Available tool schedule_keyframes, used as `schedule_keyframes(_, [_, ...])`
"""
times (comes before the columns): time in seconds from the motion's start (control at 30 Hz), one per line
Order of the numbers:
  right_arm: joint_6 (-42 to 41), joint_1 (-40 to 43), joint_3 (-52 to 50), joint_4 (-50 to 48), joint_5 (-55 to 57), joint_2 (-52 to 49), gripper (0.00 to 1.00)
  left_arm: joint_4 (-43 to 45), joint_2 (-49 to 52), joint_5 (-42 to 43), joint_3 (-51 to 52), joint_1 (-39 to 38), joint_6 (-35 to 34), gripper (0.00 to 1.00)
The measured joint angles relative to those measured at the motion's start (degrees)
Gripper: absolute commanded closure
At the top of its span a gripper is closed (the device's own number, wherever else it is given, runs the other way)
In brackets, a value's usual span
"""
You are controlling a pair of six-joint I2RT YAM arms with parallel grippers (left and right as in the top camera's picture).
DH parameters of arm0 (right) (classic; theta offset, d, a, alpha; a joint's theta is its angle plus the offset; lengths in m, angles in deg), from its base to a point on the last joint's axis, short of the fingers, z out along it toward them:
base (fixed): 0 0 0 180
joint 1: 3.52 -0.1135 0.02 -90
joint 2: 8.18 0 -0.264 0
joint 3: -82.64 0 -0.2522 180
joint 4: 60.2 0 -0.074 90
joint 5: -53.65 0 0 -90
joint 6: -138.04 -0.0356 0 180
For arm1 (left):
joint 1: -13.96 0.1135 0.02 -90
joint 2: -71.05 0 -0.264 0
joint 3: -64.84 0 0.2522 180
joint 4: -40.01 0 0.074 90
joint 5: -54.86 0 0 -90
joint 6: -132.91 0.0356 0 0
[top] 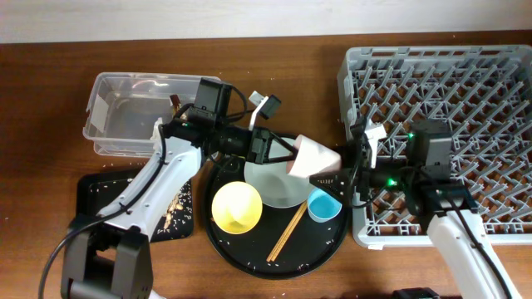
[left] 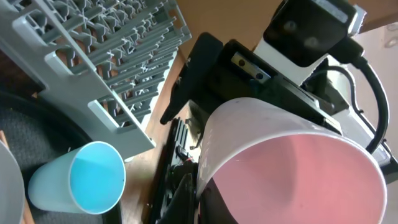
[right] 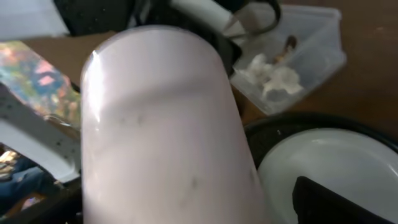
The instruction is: Sort waste into correct bins and load items into the dishwasher rack
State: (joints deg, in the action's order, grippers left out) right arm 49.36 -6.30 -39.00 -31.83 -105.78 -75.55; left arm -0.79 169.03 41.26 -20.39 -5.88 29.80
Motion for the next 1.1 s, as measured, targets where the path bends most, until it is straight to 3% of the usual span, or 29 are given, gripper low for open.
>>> schedule_keyframes(0.07, [-0.04, 0.0, 0.0, -1.95, -1.97, -0.2, 0.01, -0.02, 0.0, 0.17, 0.0, -0.04, 0.0, 1.0])
schedule_keyframes(0.57, [-0.09, 0.0, 0.0, -2.69, -4.66, -0.2, 0.37, 0.63, 0.0, 0.46, 0.0, -0.09, 0.0, 1.0])
schedule_keyframes(0.73, [-0.15, 0.02, 0.0, -2.6, -5.03, -0.2, 0.41, 0.63, 0.0, 0.92, 0.0, -0.07, 0.02, 0.99])
schedule_keyframes(0.77, [-0.15, 0.02, 0.0, -2.56, -5.03, -0.2, 0.42, 0.63, 0.0, 0.85, 0.0, -0.07, 0.04, 0.94])
schedule_keyframes(0.83, [-0.33, 0.07, 0.0, -2.49, -4.9, -0.2, 0.44, 0.72, 0.0, 0.74, 0.0, -0.07, -0.02, 0.73])
schedule_keyframes(0.87, [-0.26, 0.07, 0.0, -2.47, -4.35, -0.2, 0.44, 0.81, 0.0, -0.28, 0.0, -0.09, 0.17, 0.68])
schedule_keyframes(0.93, [-0.26, 0.04, 0.0, -1.42, -2.36, -0.2, 0.48, -0.66, 0.0, -3.87, -0.02, -0.15, -0.04, 0.61])
schedule_keyframes(1.1, [-0.37, 0.0, 0.2, 8.13, 11.8, -0.2, 0.57, -11.3, -0.02, -25.29, -0.02, 0.52, 0.0, 0.55])
